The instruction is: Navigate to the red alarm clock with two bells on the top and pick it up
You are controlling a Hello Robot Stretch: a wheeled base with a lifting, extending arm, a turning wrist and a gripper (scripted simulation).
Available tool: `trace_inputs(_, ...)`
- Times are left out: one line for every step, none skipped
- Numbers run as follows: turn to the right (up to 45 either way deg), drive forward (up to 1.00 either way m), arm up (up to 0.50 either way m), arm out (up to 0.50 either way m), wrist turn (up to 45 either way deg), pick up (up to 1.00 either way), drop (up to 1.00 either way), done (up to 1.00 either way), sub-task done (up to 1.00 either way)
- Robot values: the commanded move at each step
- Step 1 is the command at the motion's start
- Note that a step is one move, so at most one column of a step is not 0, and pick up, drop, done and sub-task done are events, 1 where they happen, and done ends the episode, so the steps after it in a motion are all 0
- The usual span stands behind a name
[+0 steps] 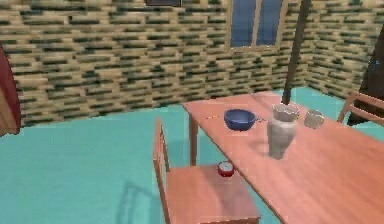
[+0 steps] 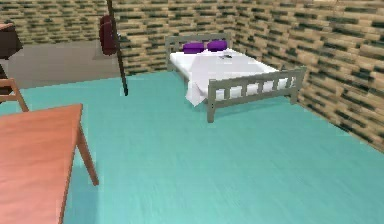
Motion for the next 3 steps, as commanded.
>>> trace_inputs(0.0, 0.50, 0.00, 0.00, 0.0, 0.00, 0.00, 0.00, 0.00)
trace_inputs(-45.0, 0.00, 0.00, 0.00, 0.0, 0.00, 0.00, 0.00, 0.00)
trace_inputs(-24.0, 0.00, 0.00, 0.00, 0.0, 0.00, 0.00, 0.00, 0.00)
